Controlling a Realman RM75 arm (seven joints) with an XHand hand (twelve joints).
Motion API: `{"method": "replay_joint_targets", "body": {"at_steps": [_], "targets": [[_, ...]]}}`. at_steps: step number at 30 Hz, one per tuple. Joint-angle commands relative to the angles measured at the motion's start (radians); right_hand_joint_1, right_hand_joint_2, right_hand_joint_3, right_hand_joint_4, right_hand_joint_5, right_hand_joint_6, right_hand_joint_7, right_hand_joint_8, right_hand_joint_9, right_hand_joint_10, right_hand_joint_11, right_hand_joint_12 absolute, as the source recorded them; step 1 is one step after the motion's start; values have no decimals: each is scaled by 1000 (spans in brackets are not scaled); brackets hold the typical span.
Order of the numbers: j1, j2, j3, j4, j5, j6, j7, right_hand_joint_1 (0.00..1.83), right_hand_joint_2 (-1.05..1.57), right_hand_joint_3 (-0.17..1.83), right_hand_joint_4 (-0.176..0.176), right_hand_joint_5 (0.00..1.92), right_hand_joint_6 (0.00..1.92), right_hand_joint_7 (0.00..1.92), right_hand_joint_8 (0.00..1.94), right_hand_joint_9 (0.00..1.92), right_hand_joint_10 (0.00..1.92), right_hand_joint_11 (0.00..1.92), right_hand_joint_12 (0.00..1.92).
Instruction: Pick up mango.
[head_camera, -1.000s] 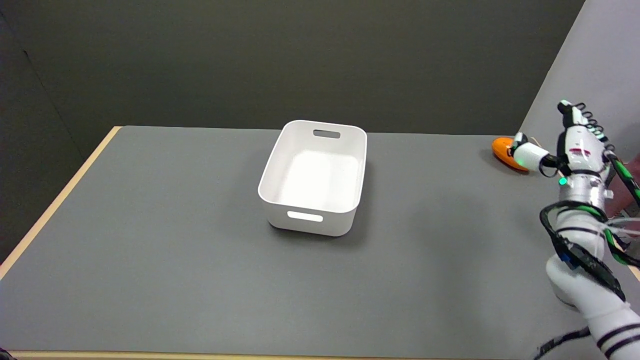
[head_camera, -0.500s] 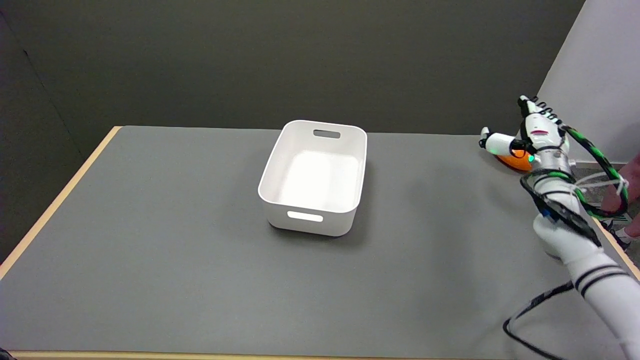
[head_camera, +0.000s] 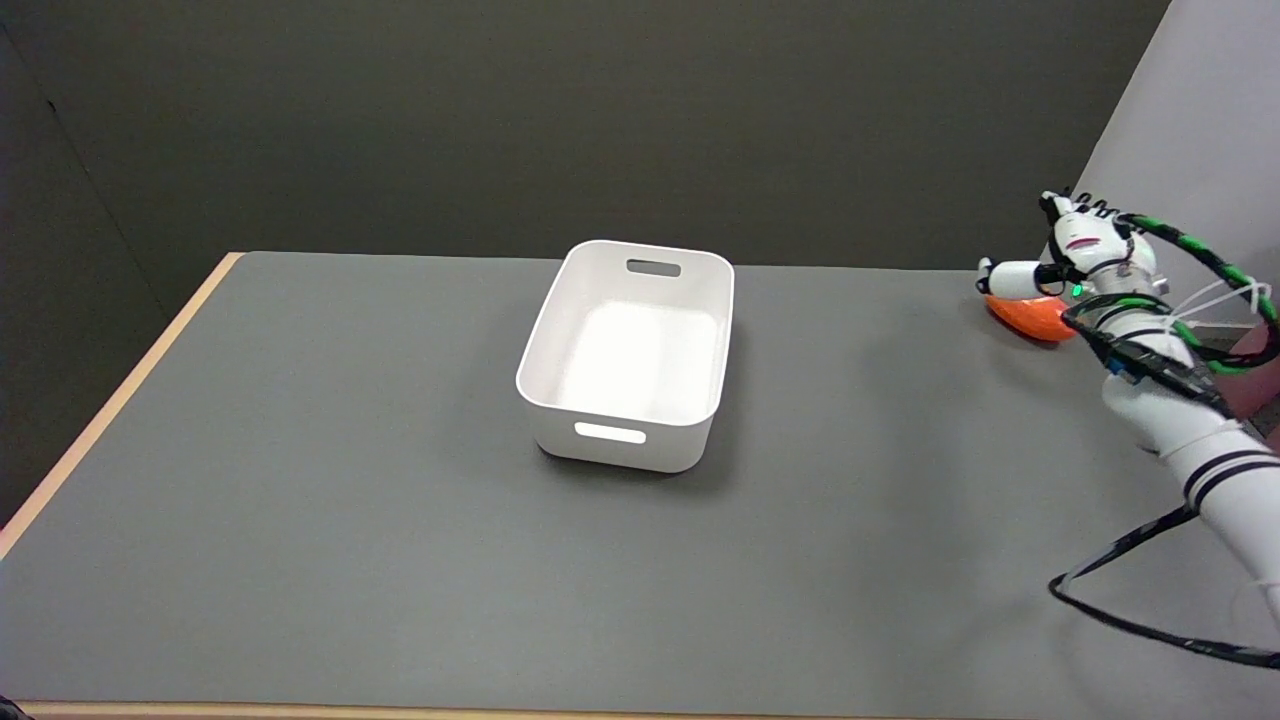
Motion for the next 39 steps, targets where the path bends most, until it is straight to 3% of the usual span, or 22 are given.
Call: {"method": "replay_joint_targets", "body": {"at_steps": [1,15,39], "targets": [[37,145,-46,161,-12,-128,-60,492,595,954,-32,59,163,81,222,45,617,40,1098],[32,171,-192,155,115,-202,-57,490,594,953,-32,59,165,77,214,41,615,39,1093],[347,145,-581,399,173,-168,-55,500,594,959,-22,60,192,73,186,37,597,28,1064]]}}
